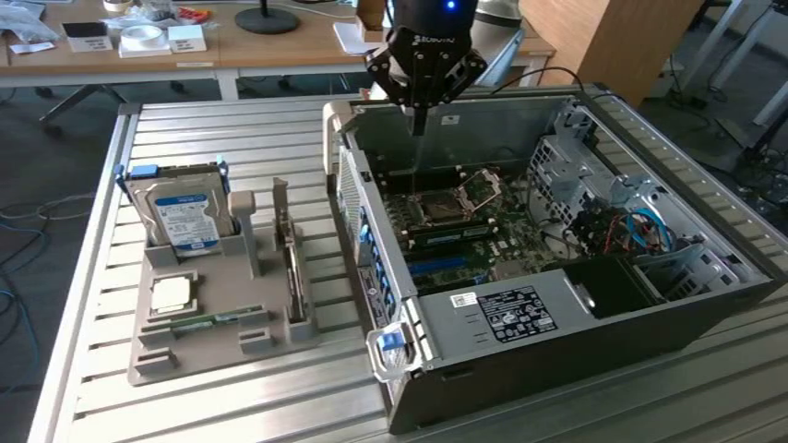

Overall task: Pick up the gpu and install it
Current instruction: 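Reach for the gpu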

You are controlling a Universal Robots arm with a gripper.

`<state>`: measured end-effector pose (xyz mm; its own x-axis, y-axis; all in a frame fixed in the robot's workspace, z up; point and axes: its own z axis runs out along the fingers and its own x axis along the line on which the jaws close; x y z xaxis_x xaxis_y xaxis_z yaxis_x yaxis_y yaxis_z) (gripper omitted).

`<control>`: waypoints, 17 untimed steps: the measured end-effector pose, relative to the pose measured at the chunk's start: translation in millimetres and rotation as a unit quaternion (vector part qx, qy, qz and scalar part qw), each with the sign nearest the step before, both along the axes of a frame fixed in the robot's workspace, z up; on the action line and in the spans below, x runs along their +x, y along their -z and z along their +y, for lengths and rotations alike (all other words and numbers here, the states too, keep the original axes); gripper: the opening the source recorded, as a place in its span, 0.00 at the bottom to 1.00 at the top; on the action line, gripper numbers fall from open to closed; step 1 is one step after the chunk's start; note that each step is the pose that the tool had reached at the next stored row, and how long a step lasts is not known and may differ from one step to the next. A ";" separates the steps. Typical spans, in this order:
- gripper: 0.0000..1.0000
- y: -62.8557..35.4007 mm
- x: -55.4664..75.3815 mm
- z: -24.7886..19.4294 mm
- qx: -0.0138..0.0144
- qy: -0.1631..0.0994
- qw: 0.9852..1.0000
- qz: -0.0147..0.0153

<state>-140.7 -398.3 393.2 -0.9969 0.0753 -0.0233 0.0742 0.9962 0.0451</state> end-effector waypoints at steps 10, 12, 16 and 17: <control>0.11 0.1 -21.6 2.5 0.000 0.000 1.000 0.000; 0.11 0.1 -26.5 3.2 0.000 0.000 1.000 0.000; 0.11 0.2 -35.7 4.6 0.000 0.000 1.000 0.000; 0.11 0.2 -38.0 5.0 0.000 0.000 1.000 0.000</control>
<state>-178.8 -393.3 393.0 -0.9969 0.0753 -0.0233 0.0742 0.9962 0.0450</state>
